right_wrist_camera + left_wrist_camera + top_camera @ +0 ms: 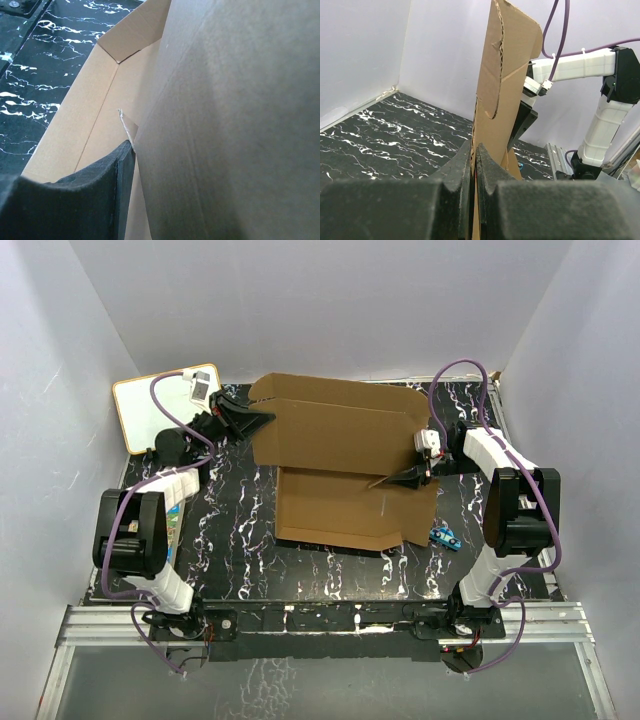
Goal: Fold the paper box
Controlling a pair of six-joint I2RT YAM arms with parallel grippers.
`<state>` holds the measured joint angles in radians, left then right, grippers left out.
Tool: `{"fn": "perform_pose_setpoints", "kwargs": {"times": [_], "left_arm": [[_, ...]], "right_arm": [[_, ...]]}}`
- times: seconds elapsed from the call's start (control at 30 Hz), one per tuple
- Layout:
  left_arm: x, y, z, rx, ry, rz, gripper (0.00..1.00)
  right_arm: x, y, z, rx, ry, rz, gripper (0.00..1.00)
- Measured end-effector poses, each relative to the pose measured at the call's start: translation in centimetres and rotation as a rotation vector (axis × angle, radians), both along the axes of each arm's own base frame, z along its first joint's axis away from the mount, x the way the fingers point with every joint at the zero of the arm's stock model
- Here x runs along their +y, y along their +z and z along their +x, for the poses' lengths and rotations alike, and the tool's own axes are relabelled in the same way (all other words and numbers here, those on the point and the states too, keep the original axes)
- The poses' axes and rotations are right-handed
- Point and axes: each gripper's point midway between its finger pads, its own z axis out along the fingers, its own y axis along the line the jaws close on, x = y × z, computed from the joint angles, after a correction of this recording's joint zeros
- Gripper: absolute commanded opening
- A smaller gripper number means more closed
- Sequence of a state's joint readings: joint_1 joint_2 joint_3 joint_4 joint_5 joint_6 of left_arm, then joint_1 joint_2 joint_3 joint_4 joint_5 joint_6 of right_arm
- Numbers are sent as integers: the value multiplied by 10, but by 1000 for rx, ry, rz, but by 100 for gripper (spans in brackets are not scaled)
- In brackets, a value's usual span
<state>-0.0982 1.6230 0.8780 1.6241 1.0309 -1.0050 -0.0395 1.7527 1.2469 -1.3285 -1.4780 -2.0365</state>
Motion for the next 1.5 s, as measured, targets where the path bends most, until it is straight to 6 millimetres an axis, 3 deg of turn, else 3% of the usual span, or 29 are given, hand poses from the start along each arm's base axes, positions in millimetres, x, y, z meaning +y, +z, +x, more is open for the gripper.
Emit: {"fn": "perform_pose_setpoints", "kwargs": {"times": [0.23,0.43,0.6,0.7,0.87,0.97,1.07,1.13,1.2,1.37,1.5], "left_arm": [[0,-6,7,6,7,5,0],[0,-11,10,12,7,11,0],[1,-18,12,31,0,18,12],[1,-24,11,52,-19,33,24],[1,-40,9,108,-63,64,31],[1,-45,8,119,-87,83,26],[1,-46,6,118,-105,96,5],[0,-46,7,113,-114,103,0],[0,-47,9,113,-123,109,0],[-1,-53,16,135,-132,111,0],[2,-55,19,145,-125,110,0]], "right_arm": [[-1,-1,0,2,-2,-2,41],[-1,-2,-1,8,-2,-2,27],[-1,-4,-1,15,-1,-5,21],[-1,-10,0,32,-1,-5,19],[-1,-14,1,47,-2,1,19],[-1,-15,1,50,-2,2,18],[-1,-17,2,59,-3,7,18],[-1,-19,3,67,-4,9,19],[0,-21,3,79,-5,13,26],[-2,-24,6,78,1,-10,55],[-8,-25,13,58,1,-64,70]]}}
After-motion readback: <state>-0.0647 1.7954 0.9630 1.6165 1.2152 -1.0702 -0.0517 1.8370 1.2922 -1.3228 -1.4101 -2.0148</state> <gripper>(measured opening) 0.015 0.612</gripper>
